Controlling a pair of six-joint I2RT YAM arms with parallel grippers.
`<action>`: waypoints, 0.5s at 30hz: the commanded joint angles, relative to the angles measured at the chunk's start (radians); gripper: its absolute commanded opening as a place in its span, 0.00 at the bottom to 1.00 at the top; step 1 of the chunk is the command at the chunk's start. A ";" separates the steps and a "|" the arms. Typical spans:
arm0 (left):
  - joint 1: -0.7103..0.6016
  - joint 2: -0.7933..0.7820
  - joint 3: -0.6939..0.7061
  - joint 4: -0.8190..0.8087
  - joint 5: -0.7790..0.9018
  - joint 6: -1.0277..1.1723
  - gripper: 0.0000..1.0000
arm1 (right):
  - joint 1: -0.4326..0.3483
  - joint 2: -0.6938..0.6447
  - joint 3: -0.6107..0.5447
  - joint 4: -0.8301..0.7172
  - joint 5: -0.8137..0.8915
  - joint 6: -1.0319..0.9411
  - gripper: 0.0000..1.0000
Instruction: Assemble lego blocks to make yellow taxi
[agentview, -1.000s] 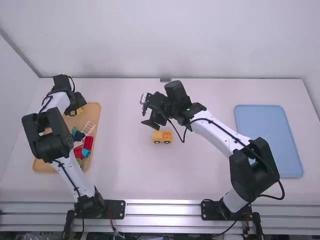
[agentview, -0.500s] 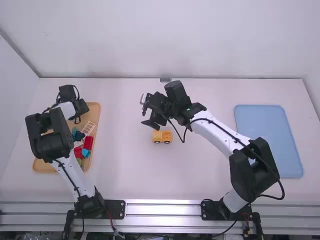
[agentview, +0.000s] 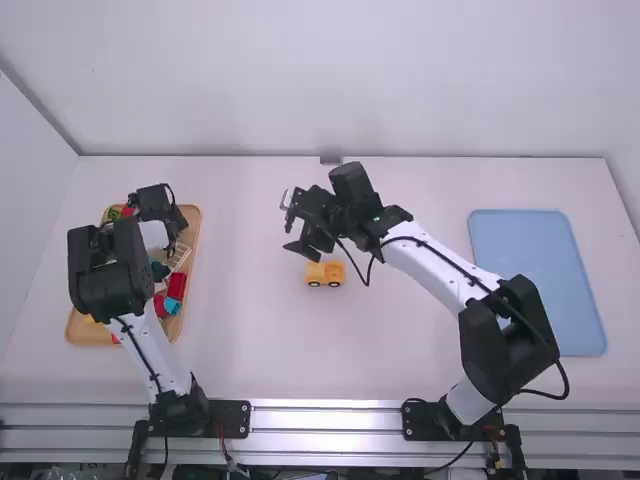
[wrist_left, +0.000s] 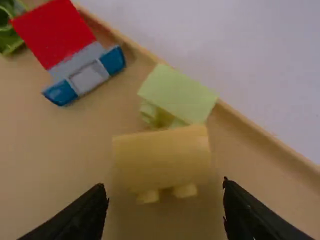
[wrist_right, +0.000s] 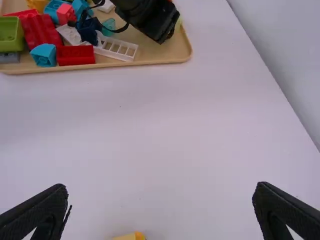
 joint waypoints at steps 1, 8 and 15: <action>0.004 0.006 -0.023 0.024 -0.029 -0.006 0.60 | -0.004 -0.003 0.030 -0.002 -0.005 0.005 0.99; -0.002 0.006 -0.034 0.066 -0.029 -0.006 0.40 | -0.003 -0.003 0.030 -0.005 -0.006 0.005 0.98; -0.002 -0.004 -0.027 0.065 -0.013 -0.010 0.27 | -0.003 -0.003 0.030 -0.009 -0.002 0.013 0.98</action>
